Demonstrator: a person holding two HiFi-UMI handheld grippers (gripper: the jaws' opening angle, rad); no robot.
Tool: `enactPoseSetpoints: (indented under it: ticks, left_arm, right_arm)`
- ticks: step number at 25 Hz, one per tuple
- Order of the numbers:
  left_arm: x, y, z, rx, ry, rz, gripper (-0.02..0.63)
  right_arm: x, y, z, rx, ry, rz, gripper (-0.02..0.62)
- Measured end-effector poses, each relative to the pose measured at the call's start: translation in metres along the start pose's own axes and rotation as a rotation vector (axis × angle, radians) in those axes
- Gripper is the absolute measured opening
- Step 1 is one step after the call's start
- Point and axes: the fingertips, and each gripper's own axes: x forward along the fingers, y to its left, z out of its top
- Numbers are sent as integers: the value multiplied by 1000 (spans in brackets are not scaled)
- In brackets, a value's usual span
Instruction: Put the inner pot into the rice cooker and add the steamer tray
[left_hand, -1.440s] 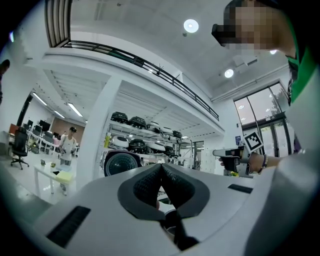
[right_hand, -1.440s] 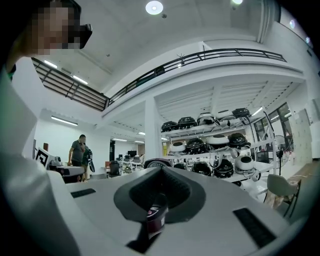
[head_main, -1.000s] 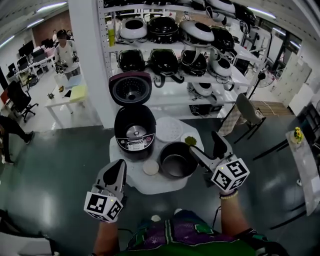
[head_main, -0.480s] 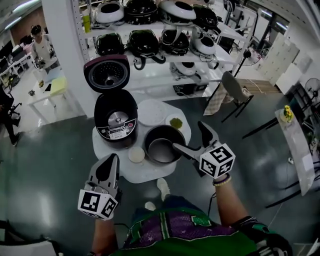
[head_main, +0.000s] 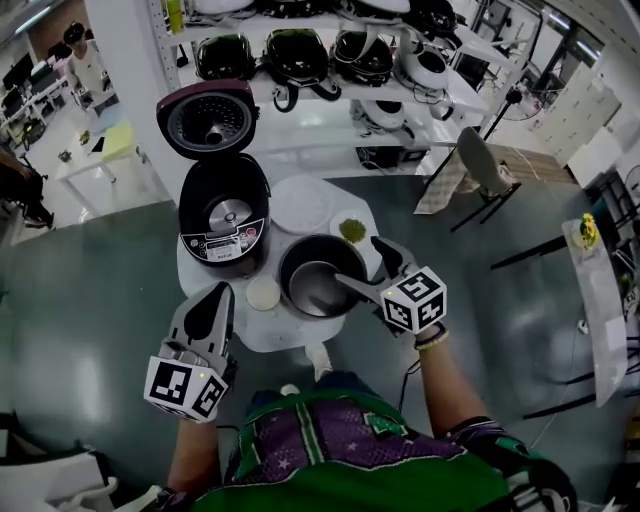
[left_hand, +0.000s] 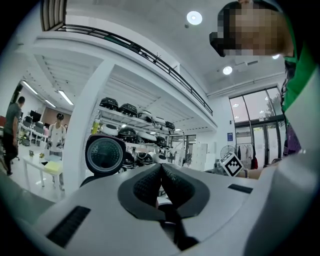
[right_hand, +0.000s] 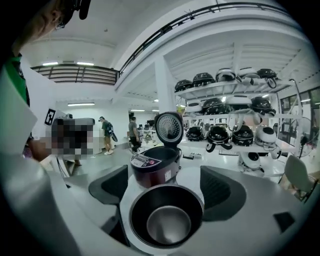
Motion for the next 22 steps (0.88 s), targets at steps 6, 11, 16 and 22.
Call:
enactPoseSetpoints:
  ticks: [6, 11, 16, 22]
  left_arm:
    - [28, 3, -8, 14, 32, 31, 21]
    - [50, 8, -13, 2, 40, 56, 21]
    - [67, 17, -9, 8, 30, 86, 21]
    - [79, 28, -6, 7, 25, 126, 21]
  right_arm:
    - [30, -21, -35, -82, 113, 49, 368]
    - [49, -45, -51, -67, 146, 61, 342]
    - [72, -67, -67, -57, 191, 76, 341]
    - [98, -85, -94, -50, 255, 94, 339]
